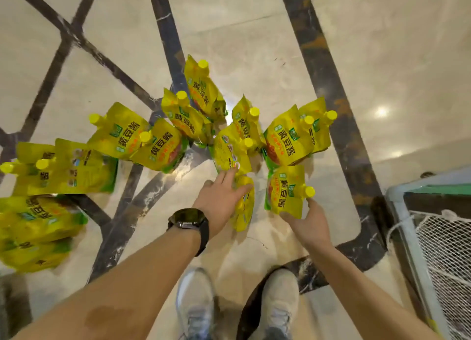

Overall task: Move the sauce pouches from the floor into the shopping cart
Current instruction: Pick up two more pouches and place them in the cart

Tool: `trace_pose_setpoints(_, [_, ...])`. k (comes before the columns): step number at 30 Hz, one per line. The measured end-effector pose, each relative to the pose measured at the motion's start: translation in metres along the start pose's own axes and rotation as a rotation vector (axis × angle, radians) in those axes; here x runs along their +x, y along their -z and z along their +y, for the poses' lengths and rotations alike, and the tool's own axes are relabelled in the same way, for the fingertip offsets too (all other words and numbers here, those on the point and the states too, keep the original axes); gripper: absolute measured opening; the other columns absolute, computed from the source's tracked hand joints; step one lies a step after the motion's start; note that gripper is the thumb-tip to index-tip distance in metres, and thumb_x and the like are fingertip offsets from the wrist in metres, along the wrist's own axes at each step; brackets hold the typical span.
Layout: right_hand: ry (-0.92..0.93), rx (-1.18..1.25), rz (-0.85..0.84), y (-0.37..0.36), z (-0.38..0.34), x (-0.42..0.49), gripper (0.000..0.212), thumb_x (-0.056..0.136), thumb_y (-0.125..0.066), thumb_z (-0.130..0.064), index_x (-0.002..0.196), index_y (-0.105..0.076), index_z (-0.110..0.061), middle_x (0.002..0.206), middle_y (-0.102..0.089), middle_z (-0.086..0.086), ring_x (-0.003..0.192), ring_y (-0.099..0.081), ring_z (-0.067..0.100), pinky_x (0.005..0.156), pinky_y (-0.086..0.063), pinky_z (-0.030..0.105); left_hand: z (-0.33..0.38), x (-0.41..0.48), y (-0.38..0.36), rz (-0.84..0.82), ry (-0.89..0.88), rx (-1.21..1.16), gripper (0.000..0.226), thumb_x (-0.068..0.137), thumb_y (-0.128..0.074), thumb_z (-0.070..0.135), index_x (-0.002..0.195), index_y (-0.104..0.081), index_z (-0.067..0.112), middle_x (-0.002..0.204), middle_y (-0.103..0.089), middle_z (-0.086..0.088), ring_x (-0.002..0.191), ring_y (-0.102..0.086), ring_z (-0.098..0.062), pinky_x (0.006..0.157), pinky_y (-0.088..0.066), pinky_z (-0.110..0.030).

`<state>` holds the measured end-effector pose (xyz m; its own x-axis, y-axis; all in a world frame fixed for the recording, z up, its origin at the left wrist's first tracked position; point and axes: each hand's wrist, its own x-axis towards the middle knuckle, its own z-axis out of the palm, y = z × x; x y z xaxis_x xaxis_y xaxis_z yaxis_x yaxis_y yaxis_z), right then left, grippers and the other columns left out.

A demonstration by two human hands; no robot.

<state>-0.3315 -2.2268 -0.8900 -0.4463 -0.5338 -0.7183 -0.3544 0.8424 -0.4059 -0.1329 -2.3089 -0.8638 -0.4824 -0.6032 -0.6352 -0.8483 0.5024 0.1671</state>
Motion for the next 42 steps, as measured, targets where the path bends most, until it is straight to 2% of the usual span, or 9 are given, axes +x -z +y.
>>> trace_pose_setpoints(3, [0.053, -0.064, 0.088, -0.025, 0.014, 0.031, 0.028, 0.088, -0.067, -0.027, 0.108, -0.064, -0.008, 0.104, -0.07, 0.017, 0.102, -0.063, 0.04, 0.079, -0.049, 0.04, 0.002, 0.023, -0.027, 0.065, 0.013, -0.051, 0.042, 0.097, -0.057, 0.017, 0.138, -0.053, 0.028, 0.161, -0.017, -0.01, 0.151, -0.011, -0.03, 0.111, -0.031, -0.04])
trace_pose_setpoints(10, [0.269, -0.408, 0.016, 0.002, 0.037, 0.028, 0.028, 0.095, -0.059, -0.022, 0.073, -0.064, -0.005, 0.082, -0.068, 0.027, 0.082, -0.06, 0.044, 0.065, -0.039, 0.042, -0.004, -0.001, -0.059, 0.374, -0.015, -0.167, 0.021, 0.069, -0.082, 0.045, 0.077, -0.077, 0.027, 0.122, -0.055, -0.004, 0.122, -0.039, -0.026, 0.087, -0.029, -0.036])
trace_pose_setpoints(15, [0.377, -0.253, -0.025, -0.001, 0.075, 0.013, 0.012, 0.077, -0.079, -0.02, 0.088, -0.075, -0.019, 0.082, -0.076, 0.003, 0.079, -0.07, 0.02, 0.067, -0.051, 0.038, -0.032, -0.028, -0.109, 0.346, 0.026, -0.636, 0.039, 0.074, -0.066, 0.063, 0.091, -0.077, 0.03, 0.119, -0.063, 0.01, 0.112, -0.058, -0.012, 0.09, -0.05, -0.036])
trace_pose_setpoints(22, [0.289, 0.268, 0.023, -0.055, 0.125, 0.024, 0.073, 0.064, -0.088, -0.011, 0.131, -0.058, -0.018, 0.126, -0.065, -0.004, 0.11, -0.064, 0.008, 0.093, -0.05, 0.024, -0.047, -0.031, -0.179, 0.356, 0.001, -1.017, 0.068, 0.069, -0.086, 0.043, 0.131, -0.06, 0.033, 0.146, -0.055, 0.015, 0.143, -0.042, -0.012, 0.117, -0.036, -0.03])
trace_pose_setpoints(25, [0.278, 0.43, 0.064, -0.069, 0.121, 0.036, 0.057, 0.063, -0.081, 0.014, 0.114, -0.061, -0.003, 0.099, -0.074, -0.015, 0.089, -0.069, -0.004, 0.072, -0.052, 0.01, -0.052, -0.025, -0.179, 0.382, 0.098, -1.3, 0.072, 0.069, -0.089, 0.021, 0.134, -0.06, 0.023, 0.135, -0.065, 0.011, 0.127, -0.06, -0.01, 0.103, -0.049, -0.025])
trace_pose_setpoints(28, [0.334, 0.513, 0.161, -0.073, 0.119, 0.048, 0.045, 0.065, -0.085, -0.003, 0.105, -0.066, -0.011, 0.099, -0.076, -0.01, 0.095, -0.071, 0.009, 0.083, -0.054, 0.024, -0.054, -0.025, -0.185, 0.344, 0.115, -1.383, 0.082, 0.066, -0.09, 0.003, 0.139, -0.055, 0.017, 0.135, -0.065, 0.009, 0.12, -0.064, -0.011, 0.094, -0.053, -0.022])
trace_pose_setpoints(31, [0.365, 0.461, 0.157, -0.065, 0.117, 0.056, 0.041, 0.069, -0.083, 0.004, 0.091, -0.067, -0.027, 0.087, -0.074, -0.026, 0.086, -0.069, -0.004, 0.077, -0.052, 0.013, -0.043, -0.02, -0.195, 0.28, 0.166, -1.454, 0.088, 0.068, -0.092, 0.028, 0.143, -0.048, 0.014, 0.141, -0.061, -0.004, 0.126, -0.061, -0.024, 0.099, -0.054, -0.037])
trace_pose_setpoints(37, [0.404, 0.223, -0.091, -0.01, 0.088, 0.066, 0.044, 0.069, -0.082, 0.002, 0.108, -0.065, -0.011, 0.097, -0.074, -0.007, 0.085, -0.07, 0.003, 0.076, -0.057, 0.024, -0.036, -0.007, -0.177, 0.308, 0.266, -1.42, 0.052, 0.076, -0.084, 0.006, 0.124, -0.063, 0.003, 0.119, -0.074, -0.007, 0.108, -0.071, -0.018, 0.097, -0.055, -0.045])
trace_pose_setpoints(42, [0.283, 0.276, -0.414, 0.051, 0.062, 0.015, 0.063, 0.056, -0.079, -0.004, 0.116, -0.06, -0.008, 0.101, -0.076, 0.005, 0.091, -0.073, 0.019, 0.069, -0.058, 0.026, -0.023, -0.061, -0.111, 0.148, 0.325, -1.589, 0.054, 0.079, -0.074, 0.028, 0.131, -0.061, 0.02, 0.119, -0.074, 0.005, 0.107, -0.072, -0.014, 0.098, -0.055, -0.039])
